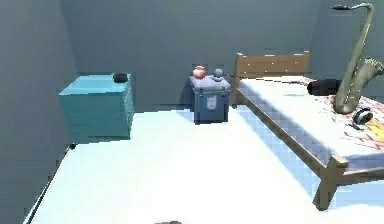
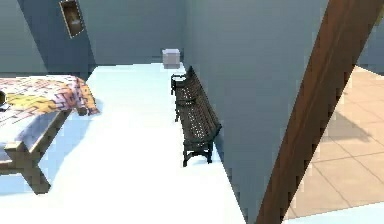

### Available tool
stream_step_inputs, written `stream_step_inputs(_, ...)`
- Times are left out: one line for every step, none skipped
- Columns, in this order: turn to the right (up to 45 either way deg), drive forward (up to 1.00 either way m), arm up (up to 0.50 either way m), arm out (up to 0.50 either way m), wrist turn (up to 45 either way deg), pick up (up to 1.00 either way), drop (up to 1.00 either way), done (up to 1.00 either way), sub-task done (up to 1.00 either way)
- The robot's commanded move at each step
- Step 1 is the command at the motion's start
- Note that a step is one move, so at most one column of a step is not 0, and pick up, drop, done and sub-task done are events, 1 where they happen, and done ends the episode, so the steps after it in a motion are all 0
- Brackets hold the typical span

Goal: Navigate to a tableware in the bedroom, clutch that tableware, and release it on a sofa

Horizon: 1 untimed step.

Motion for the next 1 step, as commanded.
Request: stream_step_inputs(12.0,0.0,0.0,0.0,0.0,0.0,0.0,0.0,0.0)
